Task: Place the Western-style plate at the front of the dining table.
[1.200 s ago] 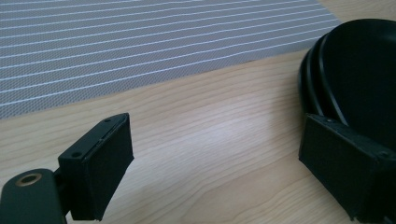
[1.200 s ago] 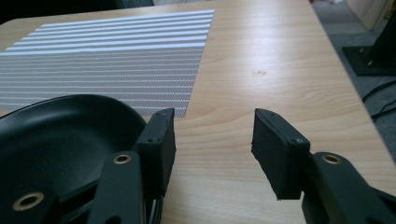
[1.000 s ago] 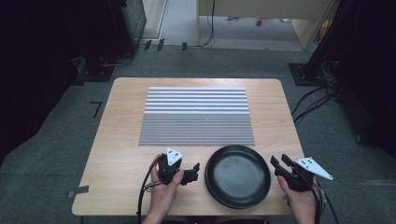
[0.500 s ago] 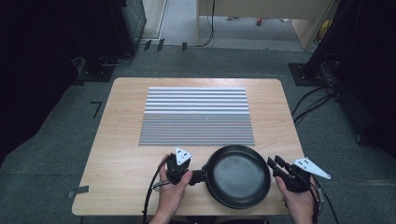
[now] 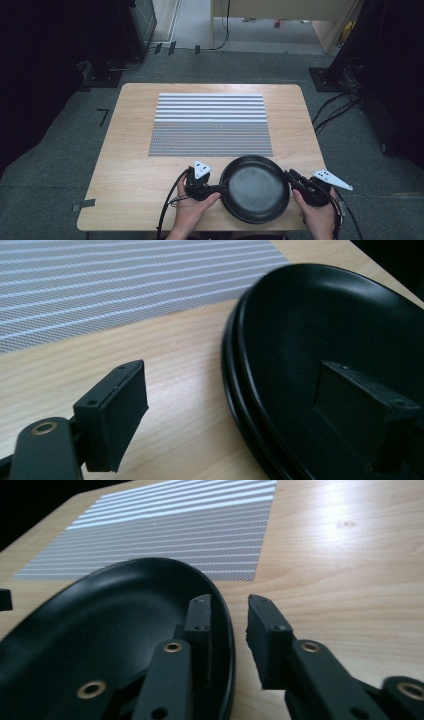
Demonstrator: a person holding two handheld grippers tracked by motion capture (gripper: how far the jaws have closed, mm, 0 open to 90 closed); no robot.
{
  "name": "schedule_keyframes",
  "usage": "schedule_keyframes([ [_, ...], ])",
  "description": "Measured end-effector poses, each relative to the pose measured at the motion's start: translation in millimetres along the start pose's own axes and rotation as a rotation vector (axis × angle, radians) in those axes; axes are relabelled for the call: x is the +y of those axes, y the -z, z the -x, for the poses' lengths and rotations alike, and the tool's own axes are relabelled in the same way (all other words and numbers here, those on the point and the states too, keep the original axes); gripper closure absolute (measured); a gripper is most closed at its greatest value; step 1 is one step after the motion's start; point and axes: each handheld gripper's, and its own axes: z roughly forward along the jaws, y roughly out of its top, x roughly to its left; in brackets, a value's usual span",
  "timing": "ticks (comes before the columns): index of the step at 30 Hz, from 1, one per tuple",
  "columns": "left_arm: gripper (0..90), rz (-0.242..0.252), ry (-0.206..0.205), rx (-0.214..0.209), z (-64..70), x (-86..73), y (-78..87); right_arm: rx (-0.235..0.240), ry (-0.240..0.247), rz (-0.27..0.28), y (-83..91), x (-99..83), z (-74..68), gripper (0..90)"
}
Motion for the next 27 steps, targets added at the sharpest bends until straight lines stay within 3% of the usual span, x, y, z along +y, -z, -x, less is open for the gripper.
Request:
schedule_keyframes([
  [5, 22.5, -0.018, 0.006, -0.009, 3.3, -5.0, -3.1, 0.046, -0.078, -0.033, 0.8, -0.3, 0.9, 80.9],
  [11, 34.3, -0.046, 0.049, -0.029, 1.3, -12.1, -7.2, 0.036, -0.092, -0.055, 0.4, -1.0, -2.5, 84.1],
  [14, 38.2, -0.053, 0.049, -0.044, 1.2, -14.3, -7.9, -0.020, -0.100, 0.013, 7.8, -0.5, -4.9, 85.1],
  [16, 38.7, -0.055, 0.054, -0.059, -0.3, -14.8, -7.9, -0.040, -0.100, 0.028, 10.2, 0.8, -4.4, 83.9],
  [21, 41.6, -0.047, 0.041, -0.072, -0.6, -15.9, -6.9, -0.015, -0.125, -0.046, 0.9, -5.1, -1.4, 82.1],
  [27, 45.5, -0.041, 0.037, -0.103, -1.5, -17.2, -8.1, -0.035, -0.121, -0.054, -1.6, -6.7, -3.5, 84.5],
])
